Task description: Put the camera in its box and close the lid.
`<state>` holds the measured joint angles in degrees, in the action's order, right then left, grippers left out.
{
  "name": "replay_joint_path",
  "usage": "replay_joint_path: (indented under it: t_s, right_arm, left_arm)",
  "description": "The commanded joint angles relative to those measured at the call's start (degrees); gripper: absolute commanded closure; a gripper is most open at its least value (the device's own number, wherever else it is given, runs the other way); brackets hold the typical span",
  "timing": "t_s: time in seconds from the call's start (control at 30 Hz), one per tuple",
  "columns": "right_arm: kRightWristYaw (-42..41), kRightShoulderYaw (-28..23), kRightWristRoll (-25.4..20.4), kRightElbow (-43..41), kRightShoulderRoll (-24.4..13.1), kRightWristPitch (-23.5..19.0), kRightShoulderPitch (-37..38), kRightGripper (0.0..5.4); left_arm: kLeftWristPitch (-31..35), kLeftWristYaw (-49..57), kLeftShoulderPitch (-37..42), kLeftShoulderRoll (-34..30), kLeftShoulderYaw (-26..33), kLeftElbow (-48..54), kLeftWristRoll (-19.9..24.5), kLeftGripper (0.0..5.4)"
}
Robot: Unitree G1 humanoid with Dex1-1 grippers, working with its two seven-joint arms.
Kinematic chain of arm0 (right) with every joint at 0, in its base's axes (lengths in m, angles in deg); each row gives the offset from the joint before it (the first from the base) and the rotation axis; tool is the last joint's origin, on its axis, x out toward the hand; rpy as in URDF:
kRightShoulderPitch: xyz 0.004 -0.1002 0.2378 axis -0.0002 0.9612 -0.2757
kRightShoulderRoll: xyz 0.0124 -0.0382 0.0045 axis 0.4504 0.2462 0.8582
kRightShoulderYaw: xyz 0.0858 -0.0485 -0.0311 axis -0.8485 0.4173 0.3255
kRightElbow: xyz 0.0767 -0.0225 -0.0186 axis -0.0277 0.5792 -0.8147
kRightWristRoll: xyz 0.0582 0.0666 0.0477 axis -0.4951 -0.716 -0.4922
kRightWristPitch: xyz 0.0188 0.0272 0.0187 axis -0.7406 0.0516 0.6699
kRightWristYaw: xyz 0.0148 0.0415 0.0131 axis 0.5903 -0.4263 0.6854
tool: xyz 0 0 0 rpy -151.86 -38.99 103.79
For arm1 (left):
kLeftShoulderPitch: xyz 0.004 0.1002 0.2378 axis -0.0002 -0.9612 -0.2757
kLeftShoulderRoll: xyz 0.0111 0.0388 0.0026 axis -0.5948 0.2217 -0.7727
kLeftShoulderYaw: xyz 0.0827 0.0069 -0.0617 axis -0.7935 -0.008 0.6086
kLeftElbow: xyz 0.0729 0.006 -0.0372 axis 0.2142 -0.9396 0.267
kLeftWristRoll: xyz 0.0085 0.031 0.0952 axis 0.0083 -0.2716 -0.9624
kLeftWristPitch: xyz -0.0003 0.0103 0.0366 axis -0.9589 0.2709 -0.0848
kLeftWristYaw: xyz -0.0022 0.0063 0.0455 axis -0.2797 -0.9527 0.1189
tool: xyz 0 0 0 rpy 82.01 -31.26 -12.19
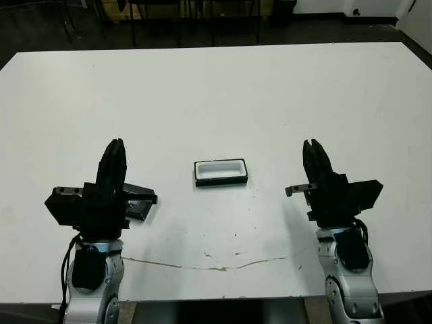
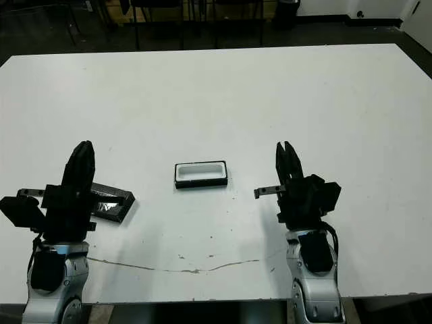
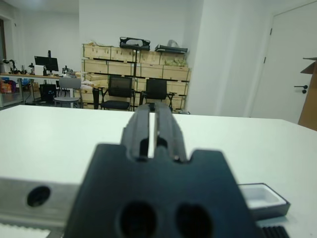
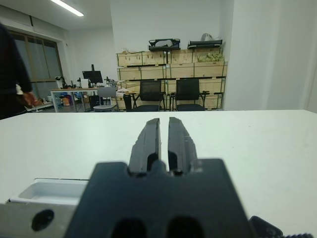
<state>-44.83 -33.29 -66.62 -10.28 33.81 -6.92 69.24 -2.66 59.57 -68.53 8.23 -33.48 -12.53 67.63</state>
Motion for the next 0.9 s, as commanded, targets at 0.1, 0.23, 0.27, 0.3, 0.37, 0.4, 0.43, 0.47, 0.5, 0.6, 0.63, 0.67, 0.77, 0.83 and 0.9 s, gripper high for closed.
replay_joint_path:
  t_s: [0.1,0.23,0.27,0.3,0.37,0.4,0.43,0.47,0.5,0.6,0.63,0.67,0.77,0.83,0.9]
  right_arm:
    - [-0.27,-0.07,-0.06,0.05,-0.77,-1.62,-0.27,5.4]
    - [-0.15,0.57,1.39,2.09,-0.99,-1.57,-2.05,5.4]
    - [0.08,0.77,2.12,2.3,-0.98,-0.9,-1.89,5.4]
    - [0.32,0.9,2.78,2.03,-1.05,-0.73,-1.49,5.4]
    - [-0.29,0.71,2.49,0.52,-1.69,-1.43,-0.28,5.4]
    - [-0.62,0.54,2.2,-0.27,-2.04,-2.03,0.12,5.4]
    - [-0.49,0.41,2.1,-2.45,-2.36,-3.9,0.98,5.4]
    - [0.33,0.43,2.76,-6.43,-2.64,-7.34,2.4,5.4]
    - [1.36,0.56,3.66,-10.56,-2.71,-10.65,4.0,5.4]
    - [3.48,1.37,6.53,-21.94,-3.02,-19.94,8.41,5.4]
    - [3.09,1.12,6.3,-23.73,-3.45,-20.59,9.42,5.4]
    - [2.21,0.28,5.05,-25.94,-4.23,-22.56,10.21,5.4]
    - [0.15,-3.03,2.55,-28.93,-6.17,-24.76,11.3,5.4]
    - [-1.58,-6.47,-0.32,-28.36,-7.03,-23.63,11.38,5.4]
    - [-4.27,-10.68,-3.02,-24.89,-8.38,-18.94,10.78,5.4]
  left_arm:
    - [1.32,0.55,0.01,-0.08,-0.36,0.45,-0.61,5.38]
    - [1.9,0.0,1.16,-0.09,-0.5,-0.22,0.65,5.38]
    - [1.56,-0.08,1.04,-0.19,-0.5,-0.39,0.48,5.38]
    - [1.49,-0.05,0.89,-0.22,-0.44,-0.46,0.36,5.38]
    - [1.45,0.19,0.44,-0.15,-0.4,-0.56,-0.12,5.38]
    - [1.41,0.23,0.34,-0.08,-0.41,-0.69,-0.18,5.38]
    - [0.81,0.07,0.25,-0.03,-0.44,-1.09,-0.17,5.38]
    - [0.2,-0.09,0.12,0.01,-0.49,-1.35,-0.11,5.38]
    - [-0.29,-0.3,0.0,0.11,-0.52,-1.55,0.24,5.38]
    - [-1.14,-0.25,-0.45,0.23,-0.59,-1.69,-0.05,5.38]
    - [-1.22,-0.21,-0.68,0.19,-0.64,-1.54,-0.26,5.38]
    - [-1.12,-0.19,-1.01,0.18,-0.71,-1.25,-0.32,5.38]
    - [-1.02,-0.43,-1.69,0.05,-0.91,-0.8,-0.09,5.38]
    - [-1.55,-1.16,-1.57,-0.1,-0.82,-1.51,0.87,5.38]
    - [-1.85,-1.44,-1.52,-0.13,-0.73,-2.02,0.95,5.38]
